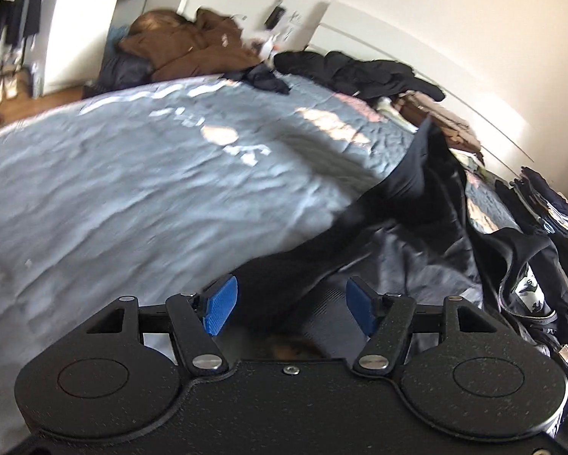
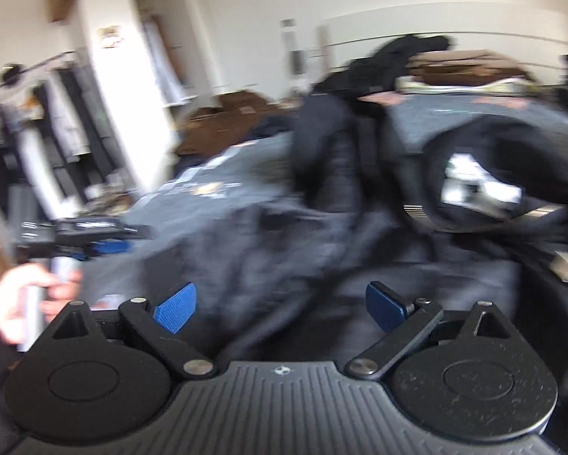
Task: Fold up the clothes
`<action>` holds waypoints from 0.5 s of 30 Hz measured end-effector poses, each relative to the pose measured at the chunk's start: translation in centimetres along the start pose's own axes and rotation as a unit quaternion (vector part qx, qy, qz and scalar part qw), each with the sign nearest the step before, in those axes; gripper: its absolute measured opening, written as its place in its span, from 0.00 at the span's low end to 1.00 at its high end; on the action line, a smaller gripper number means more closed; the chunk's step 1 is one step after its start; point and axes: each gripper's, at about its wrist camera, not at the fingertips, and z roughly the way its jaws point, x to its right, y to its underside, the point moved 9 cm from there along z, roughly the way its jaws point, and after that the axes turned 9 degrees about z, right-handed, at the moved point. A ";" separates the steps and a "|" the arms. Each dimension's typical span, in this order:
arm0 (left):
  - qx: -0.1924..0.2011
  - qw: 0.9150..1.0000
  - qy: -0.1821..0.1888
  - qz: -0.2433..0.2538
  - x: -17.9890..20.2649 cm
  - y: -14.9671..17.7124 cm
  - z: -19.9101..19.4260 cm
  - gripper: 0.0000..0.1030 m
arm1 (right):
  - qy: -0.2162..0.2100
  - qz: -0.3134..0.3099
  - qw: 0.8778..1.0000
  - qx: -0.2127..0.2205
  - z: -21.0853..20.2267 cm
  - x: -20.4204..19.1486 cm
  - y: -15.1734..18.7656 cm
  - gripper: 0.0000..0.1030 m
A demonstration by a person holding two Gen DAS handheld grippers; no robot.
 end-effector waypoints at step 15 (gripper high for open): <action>-0.070 0.974 0.103 -0.186 -2.6 2.5 4.2 0.60 | -0.122 -0.019 0.992 -0.038 4.3 -10.9 0.7 0.93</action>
